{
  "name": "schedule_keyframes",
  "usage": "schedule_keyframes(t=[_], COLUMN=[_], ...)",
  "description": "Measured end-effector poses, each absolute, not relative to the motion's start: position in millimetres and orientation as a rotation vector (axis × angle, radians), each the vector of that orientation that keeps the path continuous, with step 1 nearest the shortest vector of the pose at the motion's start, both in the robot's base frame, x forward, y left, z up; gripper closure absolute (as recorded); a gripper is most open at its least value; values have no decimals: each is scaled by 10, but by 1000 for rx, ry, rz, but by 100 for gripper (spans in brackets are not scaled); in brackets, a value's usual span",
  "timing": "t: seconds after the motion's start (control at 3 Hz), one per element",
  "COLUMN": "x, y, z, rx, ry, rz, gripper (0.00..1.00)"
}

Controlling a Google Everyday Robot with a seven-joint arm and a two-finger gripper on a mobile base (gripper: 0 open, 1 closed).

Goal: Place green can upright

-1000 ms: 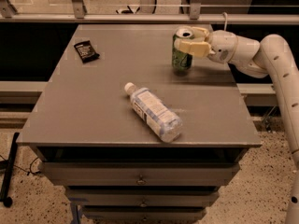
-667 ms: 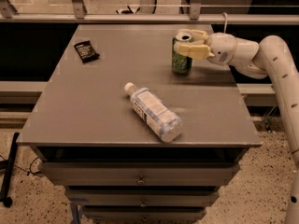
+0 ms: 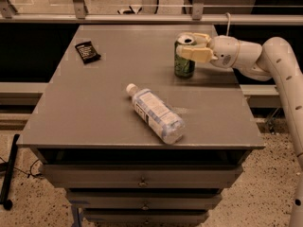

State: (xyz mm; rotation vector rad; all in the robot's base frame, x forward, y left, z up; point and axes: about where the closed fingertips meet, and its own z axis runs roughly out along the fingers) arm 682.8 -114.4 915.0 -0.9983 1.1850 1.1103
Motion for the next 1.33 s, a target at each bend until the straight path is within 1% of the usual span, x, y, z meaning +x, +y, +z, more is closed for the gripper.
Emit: schedule_keyframes(t=[0.33,0.67,1.0,1.33], x=[6822,6810,6782,6690], y=[-1165,-1254,-1477,-2000], z=[9123,9085,9077,9081], rx=[-1001,-1005,-1022,-1018], ry=[1197,1218,1248,1309], rz=[1108,1095,1045,946], gripper=[17,0,0,0])
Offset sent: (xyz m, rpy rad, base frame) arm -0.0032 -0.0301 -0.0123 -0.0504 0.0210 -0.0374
